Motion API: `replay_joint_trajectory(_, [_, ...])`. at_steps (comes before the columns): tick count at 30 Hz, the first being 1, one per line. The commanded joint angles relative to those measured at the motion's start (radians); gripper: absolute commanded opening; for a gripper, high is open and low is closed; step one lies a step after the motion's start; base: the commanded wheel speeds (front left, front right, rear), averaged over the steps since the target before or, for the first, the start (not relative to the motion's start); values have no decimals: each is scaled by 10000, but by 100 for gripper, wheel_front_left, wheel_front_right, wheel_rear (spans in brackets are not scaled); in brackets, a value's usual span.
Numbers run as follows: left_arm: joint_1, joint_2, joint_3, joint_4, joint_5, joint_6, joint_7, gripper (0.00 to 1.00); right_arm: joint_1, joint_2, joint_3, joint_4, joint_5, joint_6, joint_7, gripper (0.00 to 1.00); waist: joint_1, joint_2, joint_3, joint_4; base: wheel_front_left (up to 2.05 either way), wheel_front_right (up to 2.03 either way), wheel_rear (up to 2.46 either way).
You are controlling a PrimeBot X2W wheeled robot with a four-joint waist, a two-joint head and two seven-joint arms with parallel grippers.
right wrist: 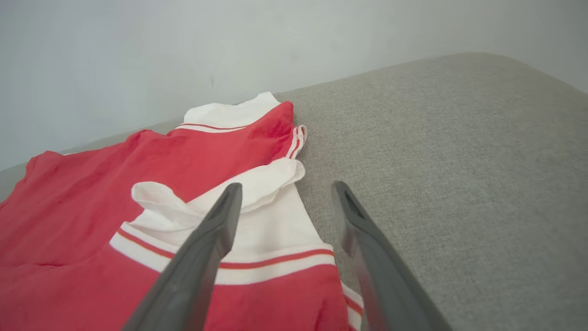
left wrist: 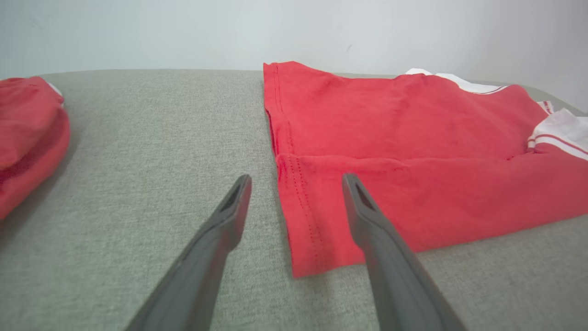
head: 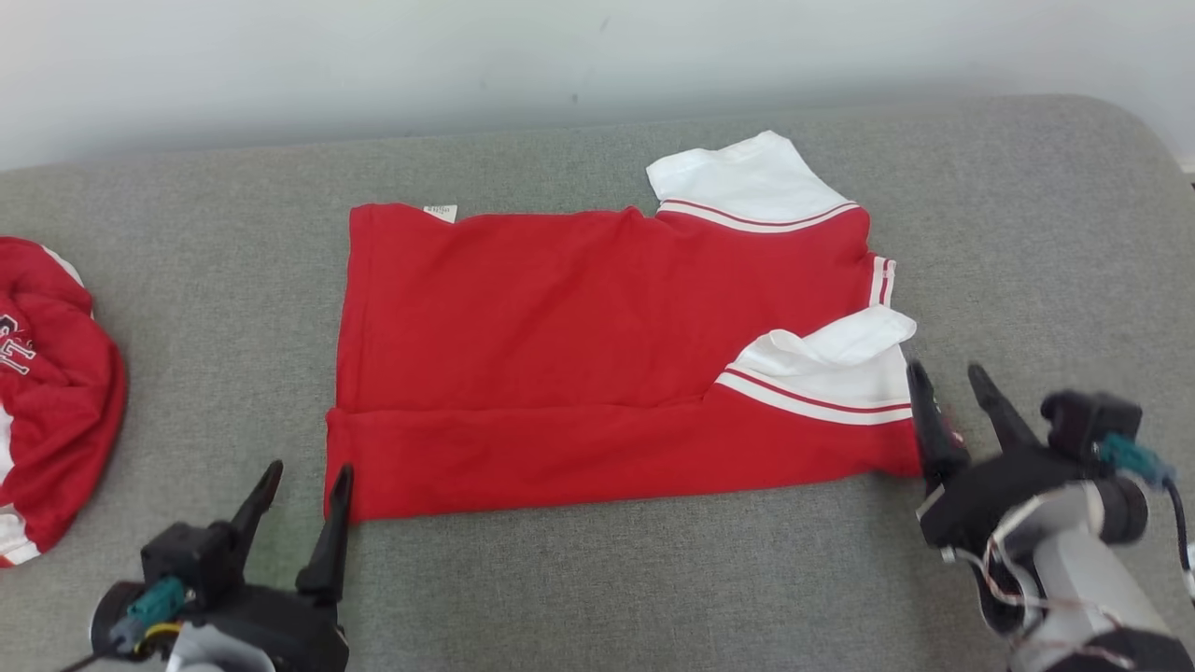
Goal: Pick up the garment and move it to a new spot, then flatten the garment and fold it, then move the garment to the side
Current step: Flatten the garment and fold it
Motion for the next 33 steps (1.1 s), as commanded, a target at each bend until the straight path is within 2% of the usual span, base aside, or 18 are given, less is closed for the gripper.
replay_joint_trajectory(1, [255, -85, 95, -90, 86, 50, -25, 100, 273, -10, 29, -117, -111, -24, -39, 100, 1, 0, 1, 11, 0, 0, 0])
replay_joint_trajectory(9, [782, -340, 418, -142, 263, 25, -29, 100, 1021, 125, -363, -584, -634, -24, 123, 100, 1, 0, 229, -122, 0, 0, 0])
replay_joint_trajectory(19, [96, -485, 232, 808, 244, -88, -30, 100, 636, 522, -636, 256, -1073, -24, 176, 100, 1, 0, 492, -156, 0, 0, 0])
replay_joint_trajectory(20, [14, -494, 235, 908, 176, -108, -29, 98, 592, 553, -604, 371, -1095, -24, 183, 68, 1, 0, 490, -169, 0, 0, 0])
replay_joint_trajectory(21, [-45, -542, 233, 1053, 61, -127, -29, 64, 541, 585, -573, 478, -1137, -24, 146, 5, 1, 0, 482, -182, 0, 0, 0])
replay_joint_trajectory(22, [-90, -562, 183, 1155, 40, -143, -29, 0, 504, 634, -563, 597, -1142, -24, 131, 0, 1, 0, 470, -199, 0, 0, 0])
replay_joint_trajectory(28, [-201, -645, 122, 1365, 26, -147, -29, 0, 373, 854, -544, 1057, -1044, -24, -227, 0, 1, 0, 274, -203, 0, 0, 0])
replay_joint_trajectory(33, [249, -744, 145, 1185, 108, -163, -29, 0, 724, 780, -587, 1078, -867, -24, -575, 0, 1, 0, -136, -60, 0, 0, 0])
